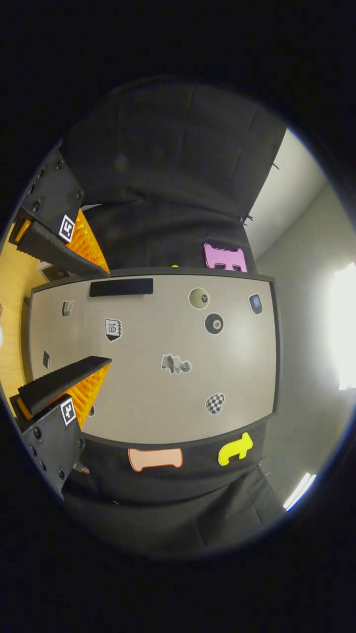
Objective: Open the shoe cabinet door, grab the shoes and put them into the shoe cabinet, then close the shoe cabinet door.
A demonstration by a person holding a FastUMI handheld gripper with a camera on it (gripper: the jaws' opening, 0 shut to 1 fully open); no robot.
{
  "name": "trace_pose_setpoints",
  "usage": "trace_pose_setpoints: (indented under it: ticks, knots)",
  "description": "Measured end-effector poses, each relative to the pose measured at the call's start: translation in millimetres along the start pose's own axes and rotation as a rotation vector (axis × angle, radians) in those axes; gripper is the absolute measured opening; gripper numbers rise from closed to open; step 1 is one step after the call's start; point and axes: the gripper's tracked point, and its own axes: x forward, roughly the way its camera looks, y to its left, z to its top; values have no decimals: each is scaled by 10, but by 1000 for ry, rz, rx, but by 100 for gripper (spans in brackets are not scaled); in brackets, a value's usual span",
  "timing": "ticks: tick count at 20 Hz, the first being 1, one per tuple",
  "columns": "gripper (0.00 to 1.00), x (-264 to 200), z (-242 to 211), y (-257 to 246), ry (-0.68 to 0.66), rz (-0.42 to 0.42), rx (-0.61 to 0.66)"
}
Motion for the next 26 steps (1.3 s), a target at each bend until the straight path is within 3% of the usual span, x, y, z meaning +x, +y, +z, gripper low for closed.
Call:
trace_pose_setpoints:
  ticks: [9,13,16,19,21,23,26]
  knots:
    - [98,844,-181,358,32,30,-17]
    - [93,1133,-327,431,60,29,-38]
    - [74,1305,-446,408,94,-3,-51]
    - [64,1385,-572,385,146,-24,-37]
    - [63,1402,-523,433,126,-12,-36]
    - [38,1408,-523,451,140,-24,-28]
    - [22,1409,-532,465,155,-7,-21]
